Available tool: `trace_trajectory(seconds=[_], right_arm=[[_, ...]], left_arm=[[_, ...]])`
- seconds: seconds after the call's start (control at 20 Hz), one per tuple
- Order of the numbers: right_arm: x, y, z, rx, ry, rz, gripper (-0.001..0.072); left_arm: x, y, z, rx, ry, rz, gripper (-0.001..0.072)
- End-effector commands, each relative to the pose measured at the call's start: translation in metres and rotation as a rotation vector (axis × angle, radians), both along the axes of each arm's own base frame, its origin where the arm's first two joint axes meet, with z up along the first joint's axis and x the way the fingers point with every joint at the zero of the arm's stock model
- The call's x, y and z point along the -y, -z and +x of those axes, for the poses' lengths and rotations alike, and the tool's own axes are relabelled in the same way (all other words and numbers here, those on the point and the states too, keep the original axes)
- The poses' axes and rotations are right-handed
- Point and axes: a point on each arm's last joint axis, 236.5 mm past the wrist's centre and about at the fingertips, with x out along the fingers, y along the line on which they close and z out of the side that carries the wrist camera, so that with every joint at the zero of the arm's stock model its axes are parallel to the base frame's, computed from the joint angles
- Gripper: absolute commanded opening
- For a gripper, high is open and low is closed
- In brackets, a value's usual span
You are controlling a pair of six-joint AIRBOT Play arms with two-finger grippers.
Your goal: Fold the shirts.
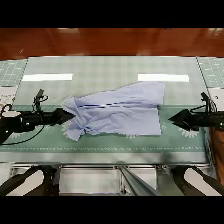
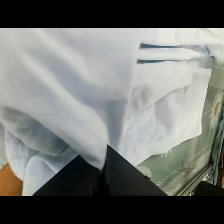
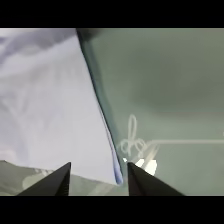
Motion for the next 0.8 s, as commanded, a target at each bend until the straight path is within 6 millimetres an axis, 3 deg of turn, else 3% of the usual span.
trace_trajectory(seconds=[0.0, 0.35, 0.65, 0.7, 0.75], right_arm=[[-0.01, 0.013, -0.025, -0.098, -0.017, 0.019, 0.0408], [-0.04, 0.04, -0.035, -0.192, -0.105, 0.046, 0.0407], [-0.079, 0.056, -0.009, -0.155, -0.107, 0.106, 0.0407], [-0.086, 0.053, -0.003, -0.138, -0.12, 0.121, 0.039], [-0.093, 0.047, 0.005, -0.108, -0.131, 0.134, 0.0298]], left_arm=[[0.005, -0.006, 0.004, 0.024, 0.016, -0.009, 0.0021], [0.005, -0.006, 0.004, 0.022, 0.013, -0.011, 0.0021], [0.005, -0.006, 0.004, 0.022, 0.013, -0.01, 0.0021], [0.005, -0.006, 0.004, 0.023, 0.012, -0.009, 0.0021], [0.005, -0.006, 0.004, 0.022, 0.012, -0.01, 0.0021]])
